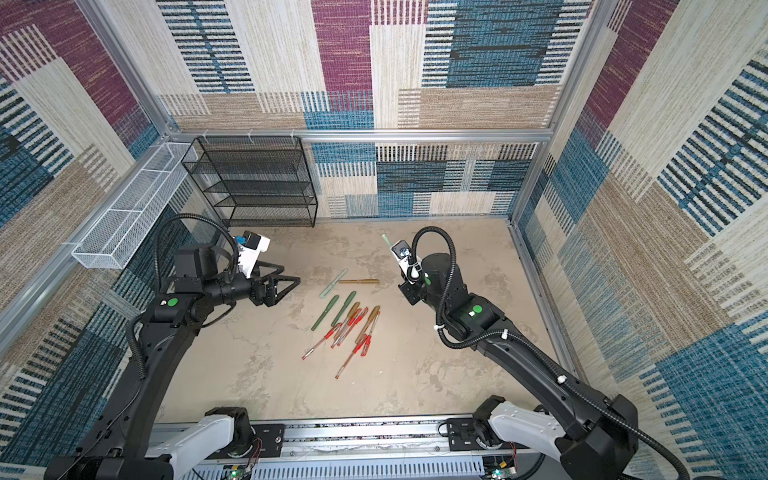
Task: Open the pen caps
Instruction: 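Grasp the light-green pen by its end and lift it upright with the right gripper, then carry the pen toward the left gripper while the left gripper reaches to meet it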
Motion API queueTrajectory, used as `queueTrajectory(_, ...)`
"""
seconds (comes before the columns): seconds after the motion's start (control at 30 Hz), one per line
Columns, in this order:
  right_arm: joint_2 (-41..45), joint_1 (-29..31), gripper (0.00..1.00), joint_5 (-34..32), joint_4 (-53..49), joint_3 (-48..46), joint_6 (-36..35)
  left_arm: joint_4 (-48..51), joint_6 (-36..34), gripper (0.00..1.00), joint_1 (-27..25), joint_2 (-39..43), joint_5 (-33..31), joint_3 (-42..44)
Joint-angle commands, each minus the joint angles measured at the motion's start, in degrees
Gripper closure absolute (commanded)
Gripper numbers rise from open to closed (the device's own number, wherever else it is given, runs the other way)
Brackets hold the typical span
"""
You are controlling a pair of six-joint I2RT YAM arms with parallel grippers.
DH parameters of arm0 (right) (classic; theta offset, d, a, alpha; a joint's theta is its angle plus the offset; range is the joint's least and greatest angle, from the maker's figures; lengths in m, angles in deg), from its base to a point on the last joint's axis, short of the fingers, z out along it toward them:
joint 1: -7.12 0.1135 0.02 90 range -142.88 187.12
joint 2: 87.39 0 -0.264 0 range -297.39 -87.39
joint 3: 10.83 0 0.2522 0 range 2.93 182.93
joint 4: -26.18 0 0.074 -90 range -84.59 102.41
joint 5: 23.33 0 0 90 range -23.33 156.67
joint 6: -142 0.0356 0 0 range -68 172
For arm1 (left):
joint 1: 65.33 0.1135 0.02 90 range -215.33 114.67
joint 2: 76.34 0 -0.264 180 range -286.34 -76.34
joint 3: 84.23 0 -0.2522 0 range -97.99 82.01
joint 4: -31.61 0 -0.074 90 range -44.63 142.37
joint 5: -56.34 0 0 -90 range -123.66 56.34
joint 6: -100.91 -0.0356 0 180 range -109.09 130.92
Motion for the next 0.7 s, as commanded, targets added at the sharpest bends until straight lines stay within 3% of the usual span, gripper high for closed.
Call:
queueTrajectory(0.0,0.4,2.1,0.88,1.9,4.2,-1.1,-13.3,4.8,-2.1,0.11,-0.5,-1.8,3.3,-2.9)
queueTrajectory(0.2,-0.7,7.9,0.89,-9.7,6.0,-4.0,-34.2,5.5,-2.0,0.13,-1.2,-4.3,7.4,-6.8)
queueTrajectory(0.3,-0.3,10.3,0.89,-15.3,11.3,-8.0,-49.1,6.3,-3.6,0.13,-1.6,-5.4,8.0,-7.9)
queueTrajectory(0.43,1.2,12.7,0.95,-17.0,17.7,-13.3,-69.8,6.4,-5.0,0.13,-2.8,-6.5,7.8,-7.4)
queueTrajectory(0.67,-4.4,16.0,0.99,-16.2,12.2,-5.2,-74.8,7.7,-9.0,0.13,-7.5,-9.4,8.1,-8.0)
